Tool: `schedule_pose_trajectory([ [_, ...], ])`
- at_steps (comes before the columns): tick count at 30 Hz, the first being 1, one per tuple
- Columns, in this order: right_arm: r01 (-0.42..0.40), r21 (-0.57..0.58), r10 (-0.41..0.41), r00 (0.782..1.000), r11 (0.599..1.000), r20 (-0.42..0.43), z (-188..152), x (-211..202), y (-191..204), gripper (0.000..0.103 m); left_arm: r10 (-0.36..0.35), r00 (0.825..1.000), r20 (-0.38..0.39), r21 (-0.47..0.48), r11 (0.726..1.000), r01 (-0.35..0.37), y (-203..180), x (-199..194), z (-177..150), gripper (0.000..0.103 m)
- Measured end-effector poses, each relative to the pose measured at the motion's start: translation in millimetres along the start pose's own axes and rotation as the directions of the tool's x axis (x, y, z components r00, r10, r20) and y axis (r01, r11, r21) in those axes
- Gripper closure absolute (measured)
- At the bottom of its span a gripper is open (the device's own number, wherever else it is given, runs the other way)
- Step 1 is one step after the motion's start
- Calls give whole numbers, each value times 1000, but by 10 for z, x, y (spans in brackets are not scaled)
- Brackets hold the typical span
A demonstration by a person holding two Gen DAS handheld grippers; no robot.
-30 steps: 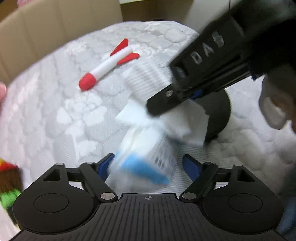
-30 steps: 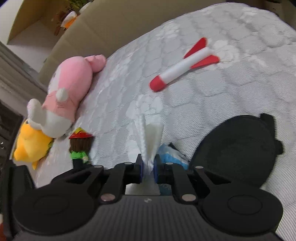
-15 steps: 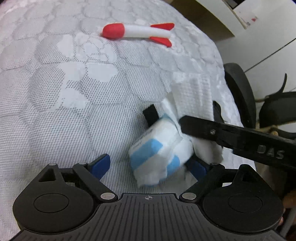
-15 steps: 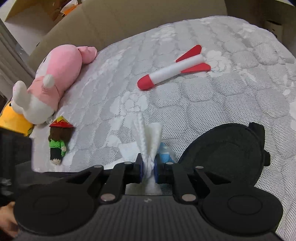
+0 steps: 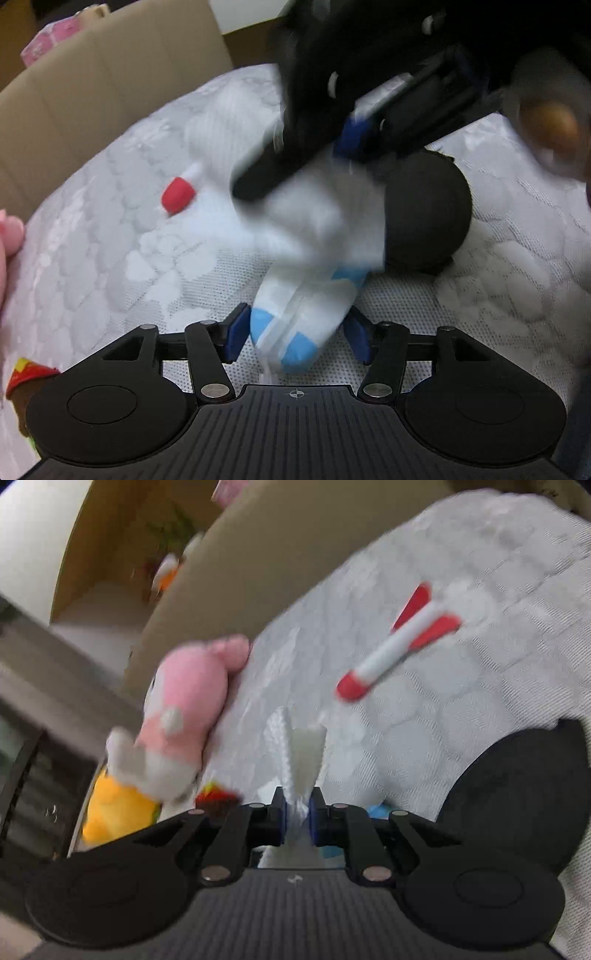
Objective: Clean container
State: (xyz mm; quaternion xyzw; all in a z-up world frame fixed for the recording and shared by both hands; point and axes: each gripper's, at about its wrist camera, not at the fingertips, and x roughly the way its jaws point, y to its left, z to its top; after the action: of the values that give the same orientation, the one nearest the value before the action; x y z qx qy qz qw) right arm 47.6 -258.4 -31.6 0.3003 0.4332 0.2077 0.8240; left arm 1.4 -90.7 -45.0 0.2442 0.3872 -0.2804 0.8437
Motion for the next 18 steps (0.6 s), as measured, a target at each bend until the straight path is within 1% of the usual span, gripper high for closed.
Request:
schedule_pose_trajectory([
  [1, 50, -29, -51, 998, 998, -36, -24, 57, 20, 87, -21, 1000, -6, -28, 999, 20, 33, -4, 15, 34],
  [2, 94, -50, -97, 994, 994, -56, -39, 91, 24, 89, -58, 998, -20, -77, 995, 56, 89, 0, 29, 27],
  [3, 134, -61, -137, 989, 989, -61, -44, 101, 11, 91, -95, 995, -33, -130, 987, 90, 145, 7, 27, 26],
  [4, 173, -71, -178, 982, 982, -66, -49, 111, -2, 91, -132, 990, -44, -184, 975, 122, 201, 15, 24, 24],
  [5, 206, -76, -211, 976, 976, -62, -47, 104, -14, 90, -161, 986, -51, -234, 961, 145, 252, 22, 17, 22],
  [6, 231, -73, -235, 971, 970, -49, -35, 80, -25, 88, -180, 982, -51, -264, 951, 160, 283, 43, 26, 21],
  [8, 251, -75, -255, 966, 965, -44, -26, 60, -42, 87, -214, 976, -47, -320, 929, 189, 340, 86, 48, 15],
  [11, 255, -83, -261, 963, 963, -70, -47, 97, -53, 86, -281, 960, -15, -407, 878, 251, 431, 107, 33, 9],
  [13, 253, -101, -261, 962, 962, -77, -59, 125, -35, 86, -307, 952, 1, -447, 851, 275, 472, 93, 0, 9],
  [15, 243, -106, -252, 965, 964, -74, -60, 124, -14, 86, -302, 953, 0, -462, 846, 268, 487, 131, -19, 9],
  [16, 238, -107, -246, 967, 965, -71, -59, 120, -3, 86, -288, 958, -5, -456, 853, 254, 472, 148, -20, 10],
  [18, 229, -110, -237, 969, 967, -64, -65, 105, 16, 86, -264, 964, -15, -434, 871, 231, 428, 167, -32, 14],
])
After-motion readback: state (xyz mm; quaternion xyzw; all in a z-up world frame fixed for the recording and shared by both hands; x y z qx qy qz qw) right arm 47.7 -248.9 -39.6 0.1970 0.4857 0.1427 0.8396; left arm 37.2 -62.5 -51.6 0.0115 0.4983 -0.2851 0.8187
